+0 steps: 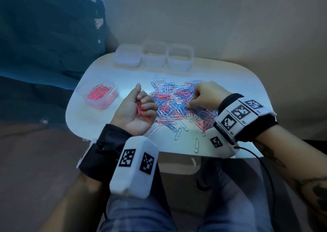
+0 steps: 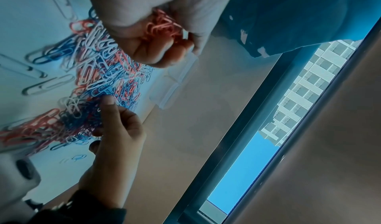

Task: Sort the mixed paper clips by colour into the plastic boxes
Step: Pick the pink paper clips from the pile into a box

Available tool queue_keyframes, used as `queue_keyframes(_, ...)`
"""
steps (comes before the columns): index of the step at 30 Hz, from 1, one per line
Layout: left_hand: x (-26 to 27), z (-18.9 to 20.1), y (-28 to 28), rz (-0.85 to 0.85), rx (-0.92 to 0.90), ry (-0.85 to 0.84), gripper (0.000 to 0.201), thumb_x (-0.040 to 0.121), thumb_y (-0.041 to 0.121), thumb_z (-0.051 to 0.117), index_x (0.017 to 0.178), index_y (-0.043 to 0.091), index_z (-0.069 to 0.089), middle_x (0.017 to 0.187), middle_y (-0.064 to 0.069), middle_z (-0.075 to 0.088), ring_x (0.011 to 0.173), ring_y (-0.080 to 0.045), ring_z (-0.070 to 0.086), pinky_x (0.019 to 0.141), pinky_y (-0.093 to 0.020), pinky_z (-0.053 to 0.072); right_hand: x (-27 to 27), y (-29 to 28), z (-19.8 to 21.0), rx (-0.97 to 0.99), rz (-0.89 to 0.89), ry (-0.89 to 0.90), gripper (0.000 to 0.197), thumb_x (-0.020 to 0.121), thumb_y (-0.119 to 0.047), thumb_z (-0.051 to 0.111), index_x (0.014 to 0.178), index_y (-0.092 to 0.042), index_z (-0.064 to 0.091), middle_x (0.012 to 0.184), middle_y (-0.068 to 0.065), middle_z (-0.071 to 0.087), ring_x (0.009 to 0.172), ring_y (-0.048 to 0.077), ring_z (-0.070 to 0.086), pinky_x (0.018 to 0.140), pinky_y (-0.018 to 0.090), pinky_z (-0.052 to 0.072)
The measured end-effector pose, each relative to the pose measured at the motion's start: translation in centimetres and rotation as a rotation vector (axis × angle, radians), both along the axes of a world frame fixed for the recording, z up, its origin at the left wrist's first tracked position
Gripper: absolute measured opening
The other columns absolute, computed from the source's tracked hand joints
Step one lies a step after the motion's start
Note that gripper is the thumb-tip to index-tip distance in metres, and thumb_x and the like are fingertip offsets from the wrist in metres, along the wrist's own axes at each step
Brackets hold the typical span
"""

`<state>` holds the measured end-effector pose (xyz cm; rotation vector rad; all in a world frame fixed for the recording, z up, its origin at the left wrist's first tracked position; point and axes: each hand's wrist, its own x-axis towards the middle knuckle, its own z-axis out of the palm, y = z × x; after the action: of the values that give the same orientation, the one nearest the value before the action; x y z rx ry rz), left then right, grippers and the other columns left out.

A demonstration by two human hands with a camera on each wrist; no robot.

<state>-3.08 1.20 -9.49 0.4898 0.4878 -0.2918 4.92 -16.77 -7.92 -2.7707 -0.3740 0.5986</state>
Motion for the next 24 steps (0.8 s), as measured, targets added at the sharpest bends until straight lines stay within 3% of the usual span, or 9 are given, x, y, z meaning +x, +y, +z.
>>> queue_keyframes(2,-0.3,-0.2,0.3,-0.011,-0.002,-0.020,0.058,0.091,0.044,0.045,0.040,0.017,0.038,0.042,0.007,0.031,0.031,-0.004,0.032,0.032,-0.010,0.017,0.3,-0.2,0.0,-0.014,0.011,-0.013,0.026,0.078,-0.029,0.070,0.084,-0.005,0.065,0.090,0.013,0.064,0.088,0.026,0.058,0.071,0.030,0.043)
queue_keyframes(5,-0.7,-0.3,0.6,-0.009,-0.046,-0.037,0.046,0.079,0.036,0.054,0.042,0.016,0.038,0.042,0.006,0.031,0.029,-0.005,0.032,0.030,-0.012,0.018,0.6,-0.5,0.1,0.023,-0.001,-0.012,0.018,0.079,-0.016,0.068,0.065,-0.015,0.057,0.085,0.009,0.062,0.083,0.022,0.056,0.070,0.028,0.043)
queue_keyframes(7,-1.0,-0.5,0.6,-0.007,-0.068,-0.032,0.042,0.077,0.033,0.052,0.042,0.016,0.038,0.041,0.005,0.031,0.029,-0.005,0.033,0.029,-0.013,0.018,0.9,-0.7,0.3,0.071,-0.030,-0.023,0.013,0.080,-0.014,0.066,0.070,-0.016,0.059,0.084,0.007,0.060,0.083,0.020,0.054,0.072,0.027,0.043)
queue_keyframes(10,-1.3,-0.8,0.4,0.034,-0.052,0.028,0.057,0.092,0.039,0.047,0.041,0.015,0.039,0.042,0.006,0.031,0.029,-0.004,0.033,0.030,-0.011,0.018,1.4,-0.9,0.9,0.132,-0.038,-0.095,0.002,0.082,-0.014,0.064,0.082,-0.016,0.064,0.080,0.003,0.057,0.083,0.018,0.051,0.074,0.025,0.040)
queue_keyframes(11,-1.2,-0.9,0.3,0.055,-0.040,0.053,0.059,0.096,0.038,0.041,0.041,0.014,0.040,0.042,0.006,0.032,0.029,-0.004,0.033,0.030,-0.010,0.019,1.4,-0.8,1.3,0.170,-0.042,-0.097,0.003,0.083,-0.013,0.064,0.083,-0.016,0.065,0.075,0.002,0.056,0.078,0.018,0.051,0.071,0.023,0.041)
queue_keyframes(13,-0.9,-0.8,-0.2,0.099,-0.024,0.087,0.058,0.098,0.034,0.035,0.045,0.012,0.044,0.044,0.004,0.038,0.030,-0.005,0.039,0.029,-0.009,0.026,1.2,-0.5,2.1,0.305,-0.015,-0.024,0.007,0.083,-0.010,0.066,0.078,-0.015,0.063,0.065,-0.002,0.053,0.060,0.013,0.049,0.055,0.016,0.041)
queue_keyframes(15,-0.6,-0.4,-0.9,0.128,-0.010,0.096,0.051,0.099,0.031,0.035,0.054,0.010,0.048,0.047,0.000,0.047,0.033,-0.008,0.048,0.031,-0.011,0.036,0.4,0.2,2.8,0.440,0.044,0.102,0.014,0.082,-0.008,0.066,0.073,-0.016,0.061,0.059,-0.004,0.052,0.047,0.004,0.044,0.040,0.011,0.033)
queue_keyframes(20,0.1,0.5,-2.7,0.109,0.030,0.042,0.053,0.101,0.031,0.029,0.073,0.002,0.063,0.064,-0.011,0.067,0.052,-0.020,0.067,0.048,-0.025,0.054,-1.2,1.1,3.7,0.697,0.082,0.298,0.019,0.080,-0.001,0.065,0.079,-0.016,0.054,0.059,-0.002,0.055,0.042,0.003,0.040,0.038,0.013,0.026)
queue_keyframes(24,0.4,0.8,-3.7,0.046,-0.004,0.005,0.045,0.101,0.033,0.026,0.093,0.004,0.060,0.085,-0.010,0.067,0.082,-0.019,0.062,0.057,-0.033,0.057,-2.0,2.0,3.8,0.711,0.183,0.257,0.023,0.079,0.004,0.066,0.075,-0.012,0.049,0.057,0.001,0.058,0.042,0.004,0.047,0.040,0.011,0.035)
